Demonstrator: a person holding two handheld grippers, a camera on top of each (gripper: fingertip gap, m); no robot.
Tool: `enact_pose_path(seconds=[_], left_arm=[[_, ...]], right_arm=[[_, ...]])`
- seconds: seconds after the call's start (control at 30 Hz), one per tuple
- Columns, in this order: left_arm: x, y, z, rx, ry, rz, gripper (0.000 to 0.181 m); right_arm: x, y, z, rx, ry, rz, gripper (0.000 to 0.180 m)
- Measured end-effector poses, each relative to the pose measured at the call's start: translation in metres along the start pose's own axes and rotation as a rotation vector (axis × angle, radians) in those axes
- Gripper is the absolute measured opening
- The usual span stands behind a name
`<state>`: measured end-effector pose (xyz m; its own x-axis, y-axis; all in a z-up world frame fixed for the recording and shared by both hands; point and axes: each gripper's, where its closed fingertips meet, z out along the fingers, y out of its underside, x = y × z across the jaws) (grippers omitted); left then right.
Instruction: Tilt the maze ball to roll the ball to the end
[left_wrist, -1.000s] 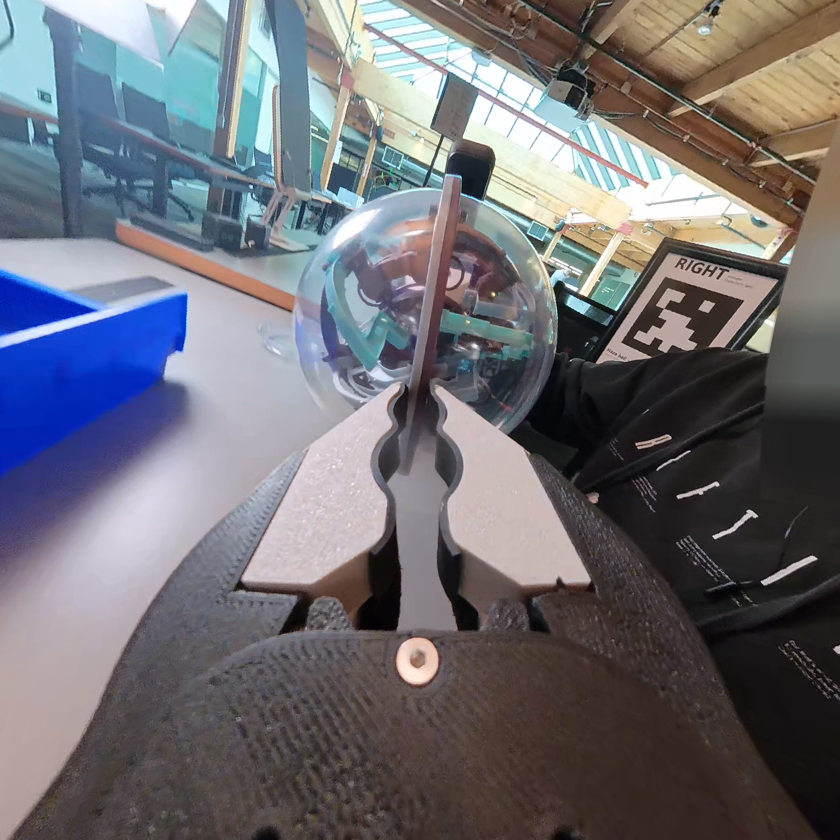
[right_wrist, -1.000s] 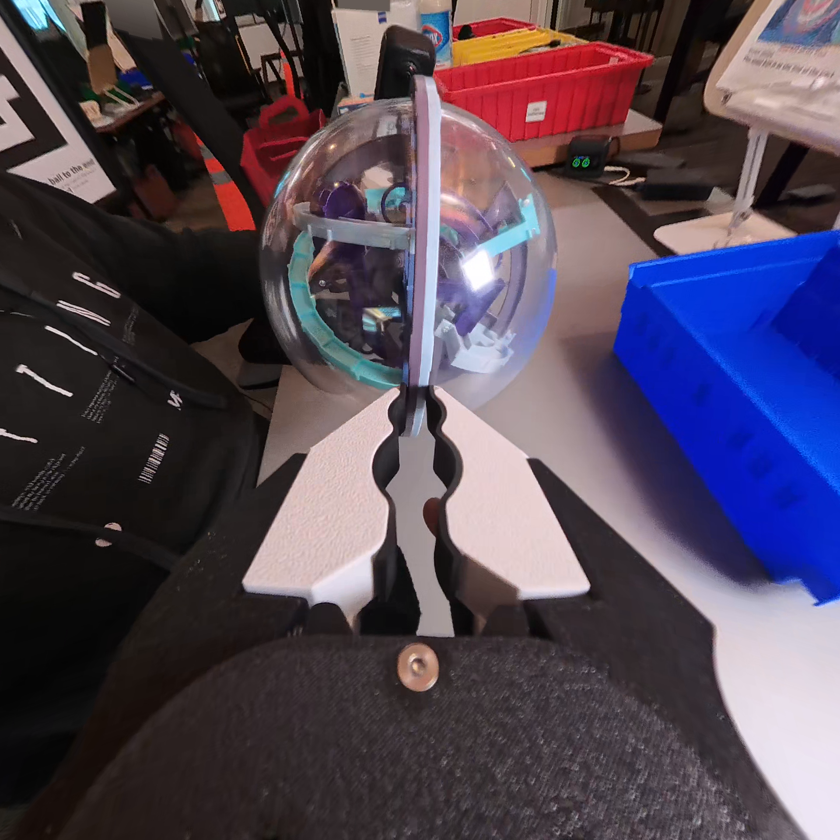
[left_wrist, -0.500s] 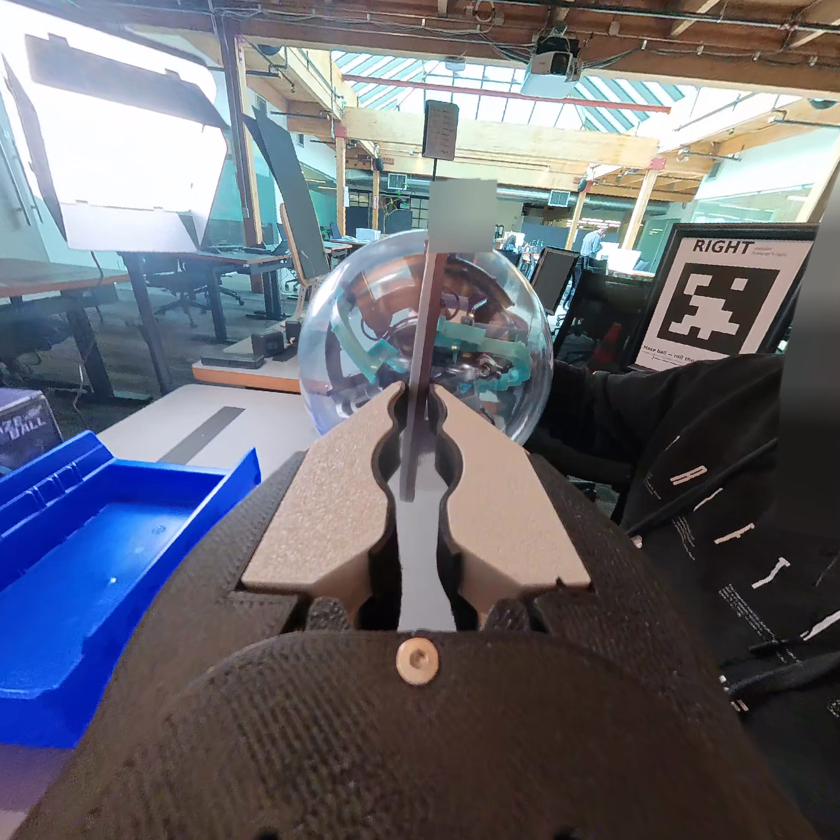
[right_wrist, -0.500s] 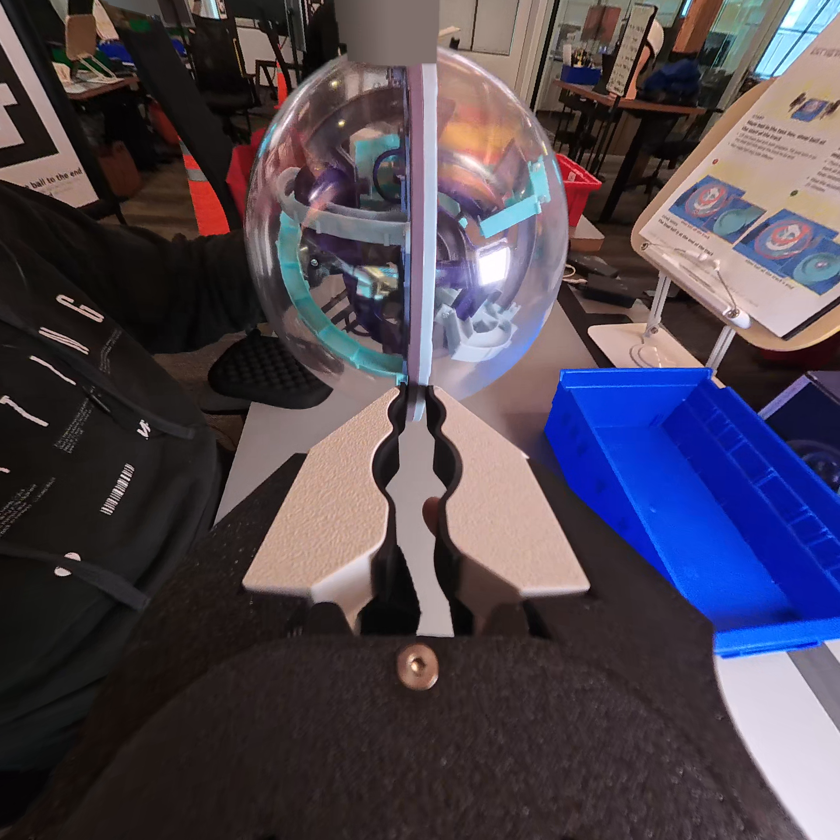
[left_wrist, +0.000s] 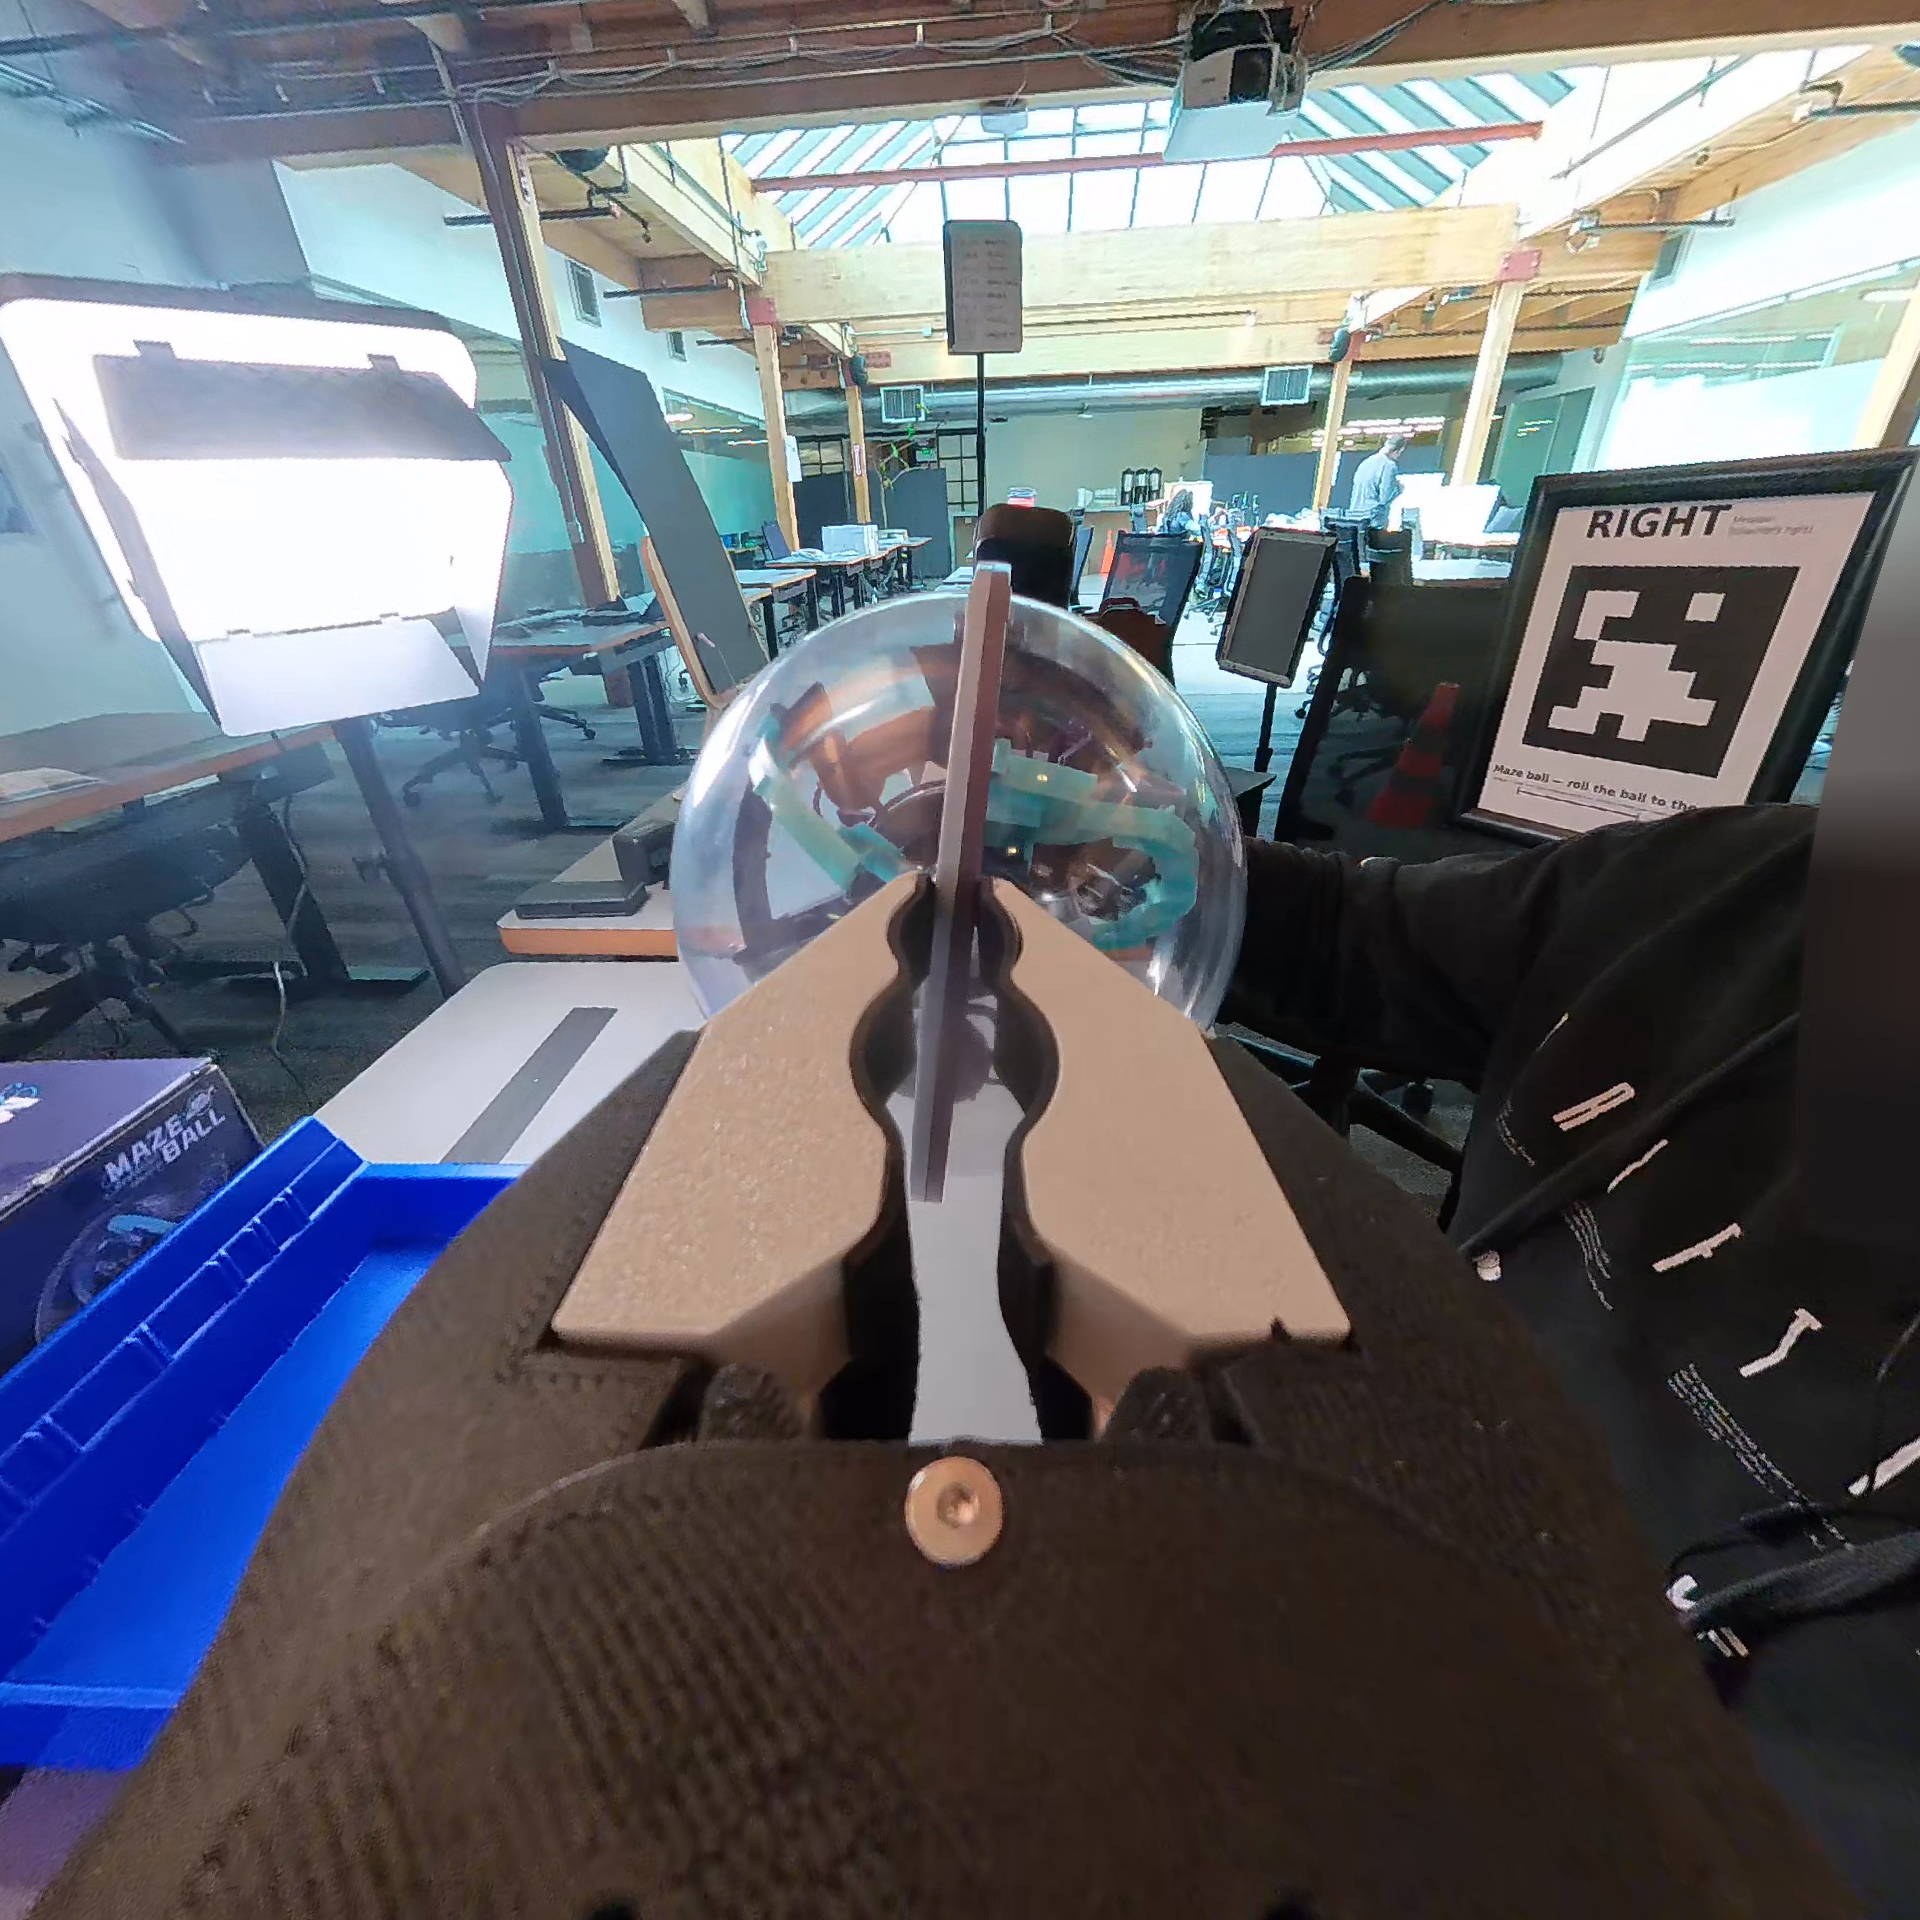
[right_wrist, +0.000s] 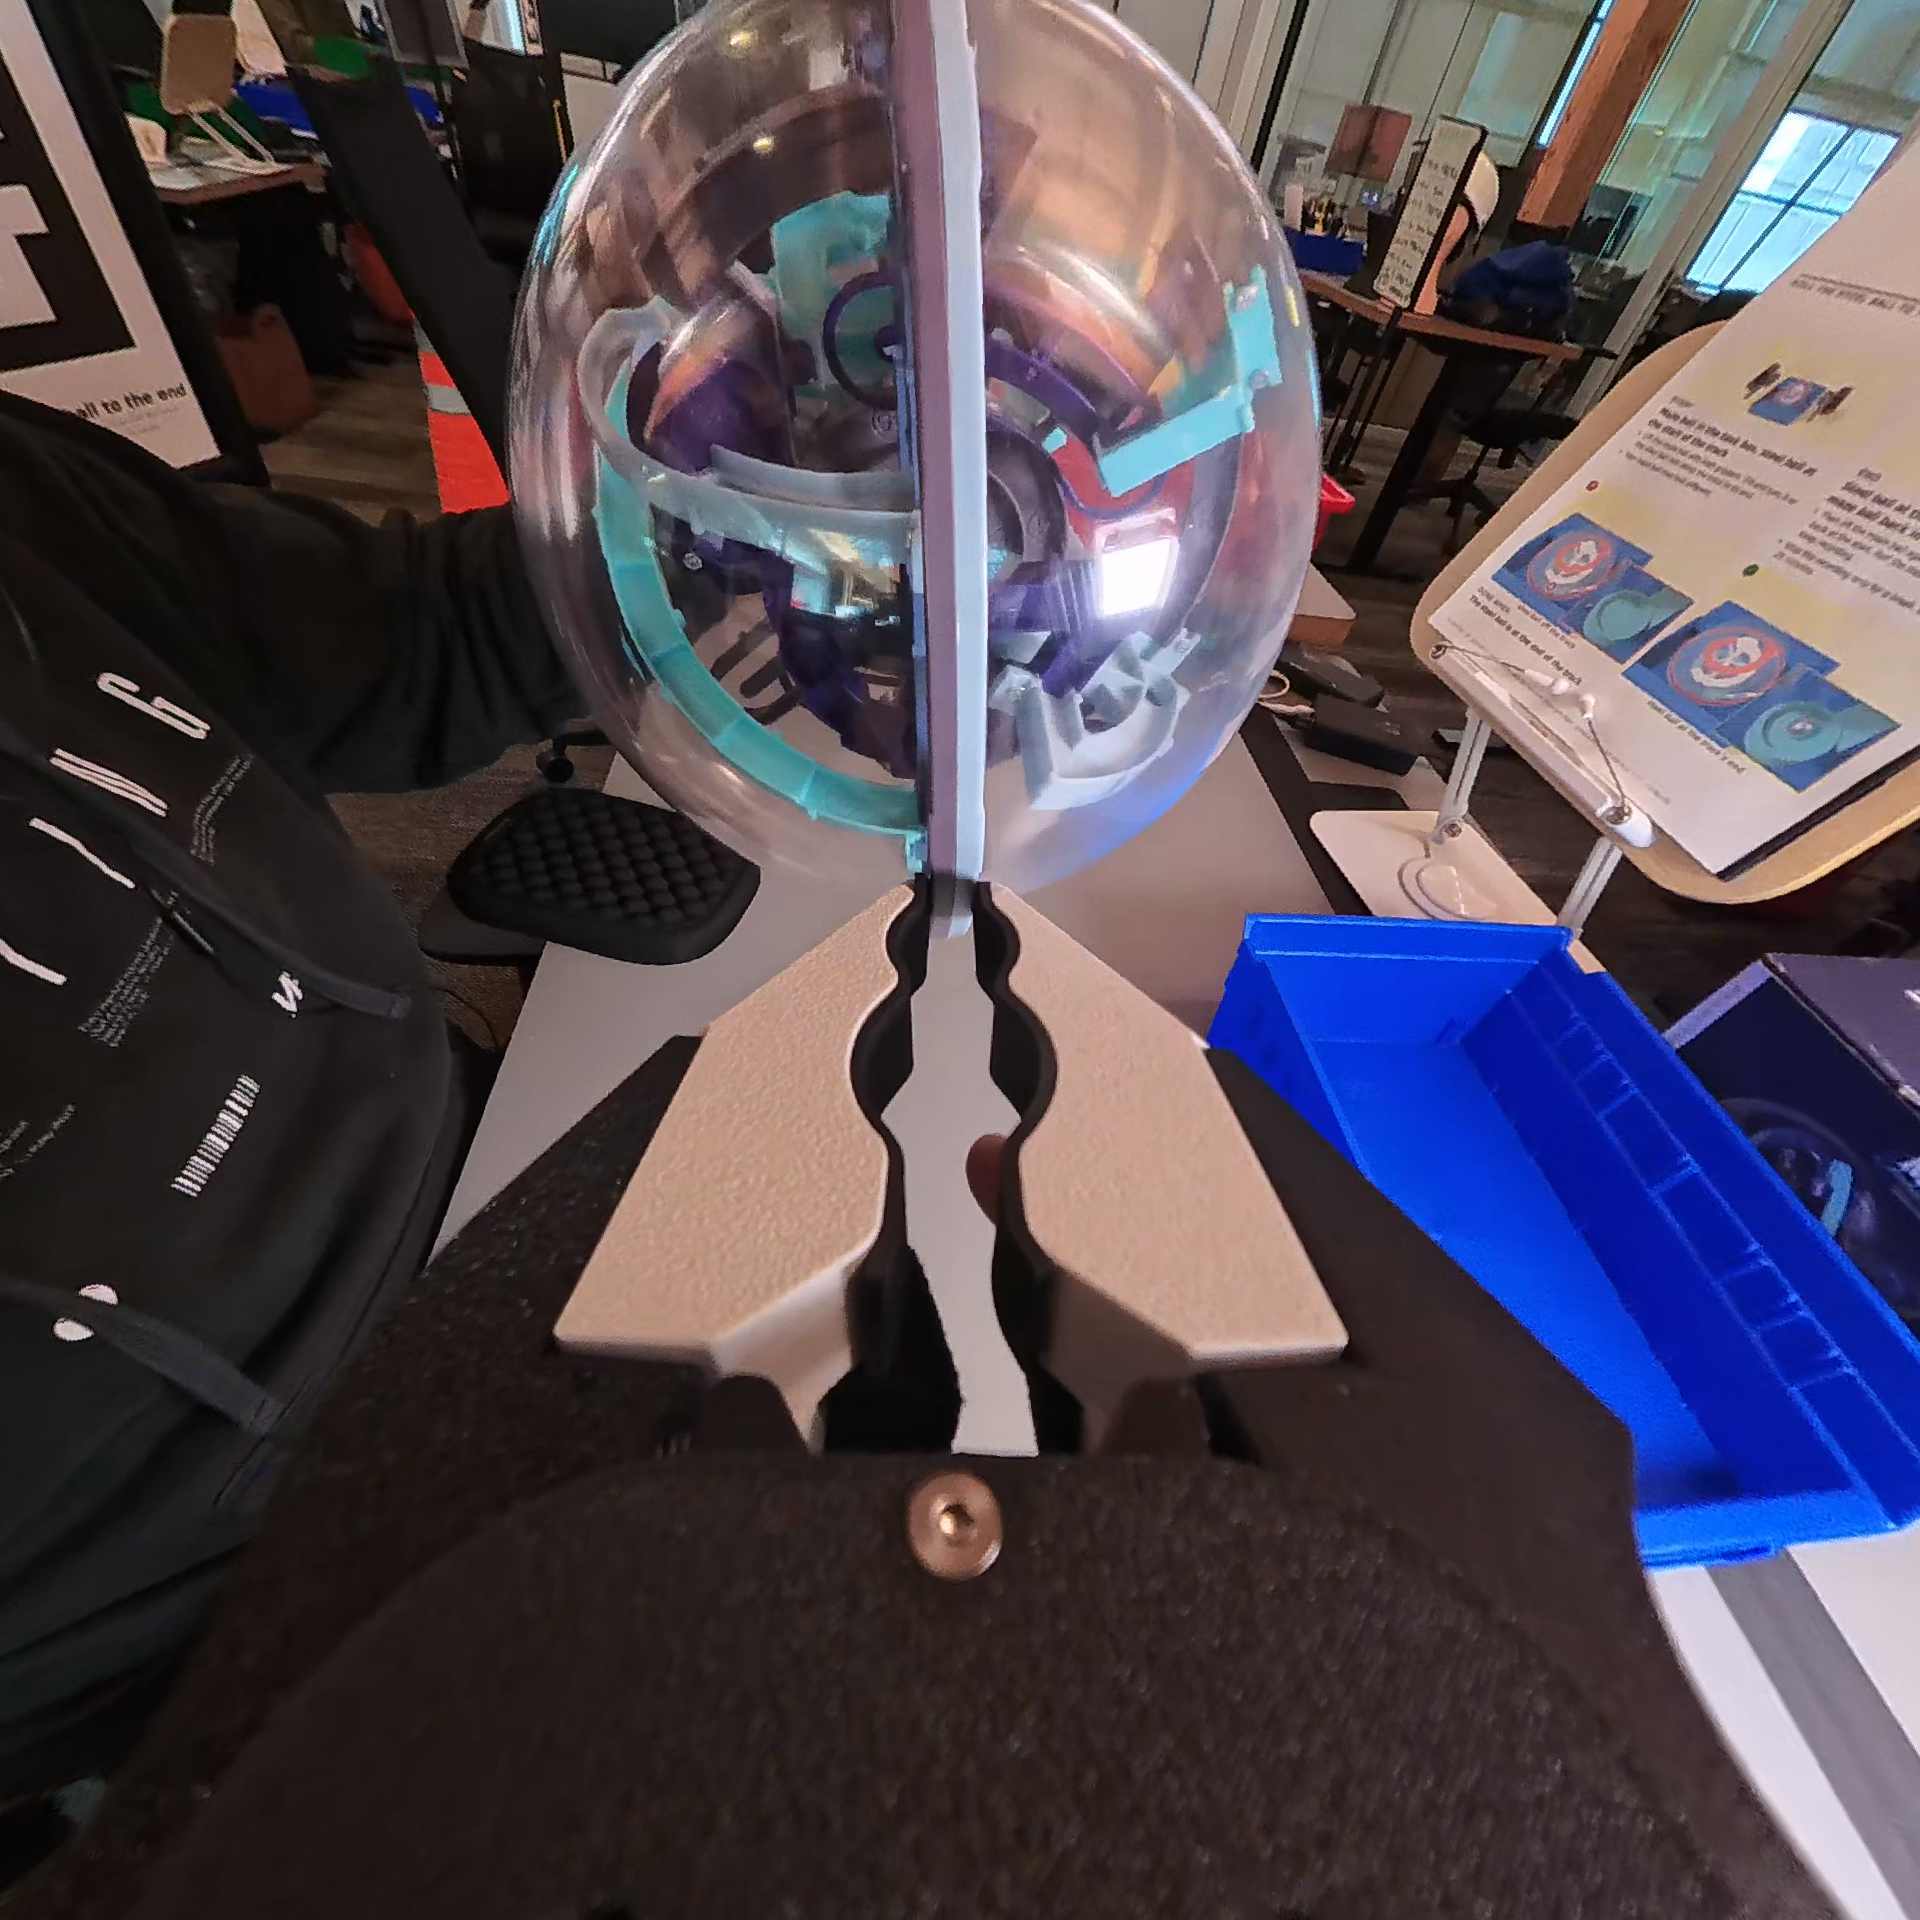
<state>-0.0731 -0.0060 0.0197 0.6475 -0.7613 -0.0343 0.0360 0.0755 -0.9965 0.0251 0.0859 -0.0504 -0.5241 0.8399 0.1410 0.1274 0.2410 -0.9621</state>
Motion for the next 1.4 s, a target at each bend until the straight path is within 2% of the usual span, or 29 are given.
enact_pose_path(seconds=[0.8, 1.4], left_arm=[[0.011, -0.019, -0.004, 0.062, 0.031, 0.136, 0.007], [0.010, -0.037, -0.005, 0.044, 0.010, 0.225, 0.007]], right_arm=[[0.006, -0.037, -0.012, -0.086, 0.061, -0.206, 0.006], [0.020, -0.052, -0.008, -0.052, 0.091, -0.283, 0.006]])
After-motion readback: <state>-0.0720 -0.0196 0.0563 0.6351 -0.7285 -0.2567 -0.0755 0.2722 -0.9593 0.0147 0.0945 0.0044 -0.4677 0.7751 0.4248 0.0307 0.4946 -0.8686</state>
